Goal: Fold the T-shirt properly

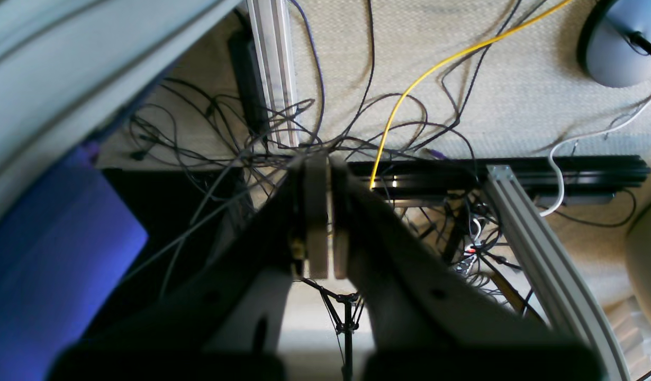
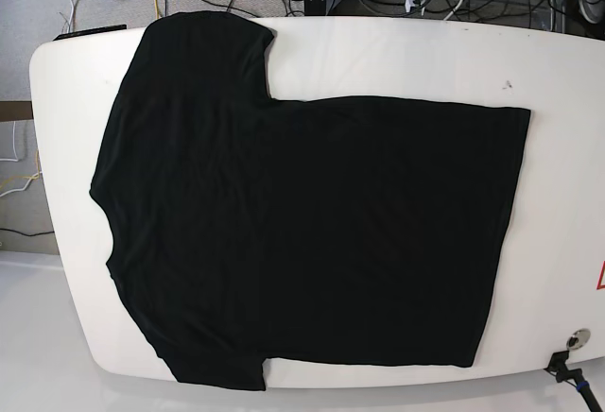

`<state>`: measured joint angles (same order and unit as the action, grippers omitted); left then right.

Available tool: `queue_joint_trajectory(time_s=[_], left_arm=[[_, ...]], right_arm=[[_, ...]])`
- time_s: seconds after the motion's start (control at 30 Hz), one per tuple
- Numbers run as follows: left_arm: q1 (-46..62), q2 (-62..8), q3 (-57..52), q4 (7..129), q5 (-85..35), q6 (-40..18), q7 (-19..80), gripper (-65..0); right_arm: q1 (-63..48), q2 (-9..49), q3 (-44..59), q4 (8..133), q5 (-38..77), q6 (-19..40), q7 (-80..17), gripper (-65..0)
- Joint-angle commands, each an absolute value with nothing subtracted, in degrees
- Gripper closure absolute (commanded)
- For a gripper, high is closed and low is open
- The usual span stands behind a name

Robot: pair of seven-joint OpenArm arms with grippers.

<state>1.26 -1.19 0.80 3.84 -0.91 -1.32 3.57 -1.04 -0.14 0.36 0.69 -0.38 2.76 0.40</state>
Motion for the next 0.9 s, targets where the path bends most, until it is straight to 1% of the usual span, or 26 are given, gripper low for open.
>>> queue_joint_trajectory(time_s=[0.0,0.2,0.33,0.47,0.63,0.67,0.7,0.87], left_arm=[[2.1,-1.5,0.8,5.2,-0.7,-1.1,3.8,-0.6],[6.1,-3.4,0.6,11.8,-0.5,-1.1,4.3,-1.2],[13.5,-6.5,1.2,22.8,-0.6,-1.2,4.9,-1.3],[22.1,-10.2,1.1,37.4,-0.6,-1.6,6.5,-1.2],[29.4,-14.4,1.5,51.3,-2.4,-2.1,8.2,-1.3],[30.7,-15.1,1.5,53.5,-2.9,-2.2,8.8,-1.2],[30.4,-14.7,1.5,54.3,-3.5,-3.6,6.9,-0.8],[38.9,-18.1,1.6,61.3,-3.2,-3.4,6.2,-0.1]], right_arm=[[-1.5,0.0,0.4,1.1,-0.4,2.9,0.5,-0.5],[-3.8,0.2,0.4,1.8,-0.5,3.1,0.8,-0.4],[-8.8,1.4,0.4,4.8,-0.7,3.3,0.9,-0.4],[-15.2,3.3,0.3,10.3,-0.2,3.4,1.3,-0.5],[-22.9,5.5,0.8,19.1,1.8,4.4,1.1,-0.8],[-24.4,5.8,1.1,21.4,2.3,4.8,0.7,-0.8],[-23.3,5.1,0.5,21.9,2.1,5.2,1.4,0.0],[-32.7,7.5,0.6,33.3,1.9,5.3,0.8,0.0]])
